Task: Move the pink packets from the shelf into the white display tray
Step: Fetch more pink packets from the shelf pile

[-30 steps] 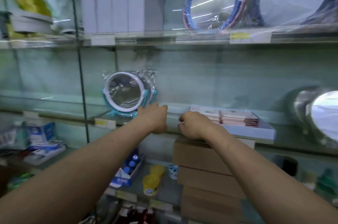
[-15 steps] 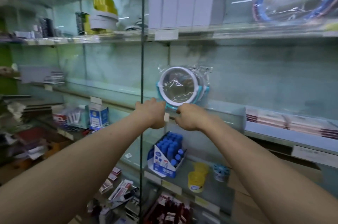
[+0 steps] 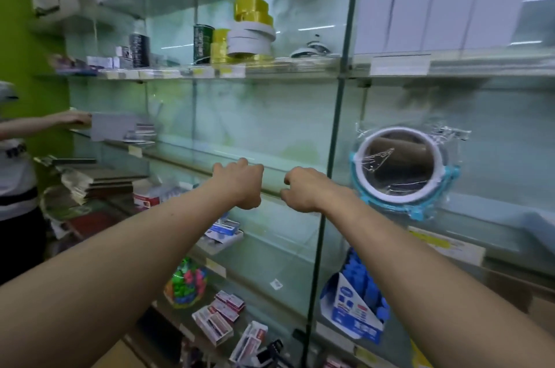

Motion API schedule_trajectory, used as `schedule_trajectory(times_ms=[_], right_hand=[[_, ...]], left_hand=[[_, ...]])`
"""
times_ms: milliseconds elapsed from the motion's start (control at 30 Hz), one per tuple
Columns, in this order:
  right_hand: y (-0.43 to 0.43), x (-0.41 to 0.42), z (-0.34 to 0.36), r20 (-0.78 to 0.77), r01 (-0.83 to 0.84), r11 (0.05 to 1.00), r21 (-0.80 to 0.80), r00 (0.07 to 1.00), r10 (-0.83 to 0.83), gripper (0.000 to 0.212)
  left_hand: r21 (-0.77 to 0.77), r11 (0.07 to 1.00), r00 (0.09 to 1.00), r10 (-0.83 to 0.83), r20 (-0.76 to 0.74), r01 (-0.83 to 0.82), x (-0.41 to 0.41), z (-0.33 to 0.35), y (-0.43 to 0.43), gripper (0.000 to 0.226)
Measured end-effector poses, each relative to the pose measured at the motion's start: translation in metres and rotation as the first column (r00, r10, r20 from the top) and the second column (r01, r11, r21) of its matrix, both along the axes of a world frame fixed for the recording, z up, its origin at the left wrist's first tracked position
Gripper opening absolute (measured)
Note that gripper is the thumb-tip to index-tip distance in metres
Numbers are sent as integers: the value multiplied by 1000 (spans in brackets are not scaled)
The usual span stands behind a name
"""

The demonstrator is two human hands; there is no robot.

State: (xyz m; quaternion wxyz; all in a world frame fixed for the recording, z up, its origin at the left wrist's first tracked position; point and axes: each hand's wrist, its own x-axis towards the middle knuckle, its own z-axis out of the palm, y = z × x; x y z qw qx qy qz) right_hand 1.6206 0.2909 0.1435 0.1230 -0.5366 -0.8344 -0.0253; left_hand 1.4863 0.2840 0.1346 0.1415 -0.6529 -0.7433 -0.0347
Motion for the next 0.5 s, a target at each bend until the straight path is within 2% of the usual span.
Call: schedule_trajectory(times_ms=[133,267,500], right_hand=[[9,-48,-1,12,-17,1000,-2,1000,17,9],[23,-91,0,3,-41,999,11,999,41,20],[66,-145,-5,39,-66,998,5,997,66,24]], left_hand=[[10,1000,1000,16,-24,-16,-46,-2,13,56],[9,1000,999,26,-26,-26,-83,-3,28,57],[11,999,999,50,-8,-50,-132,-9,66,64]])
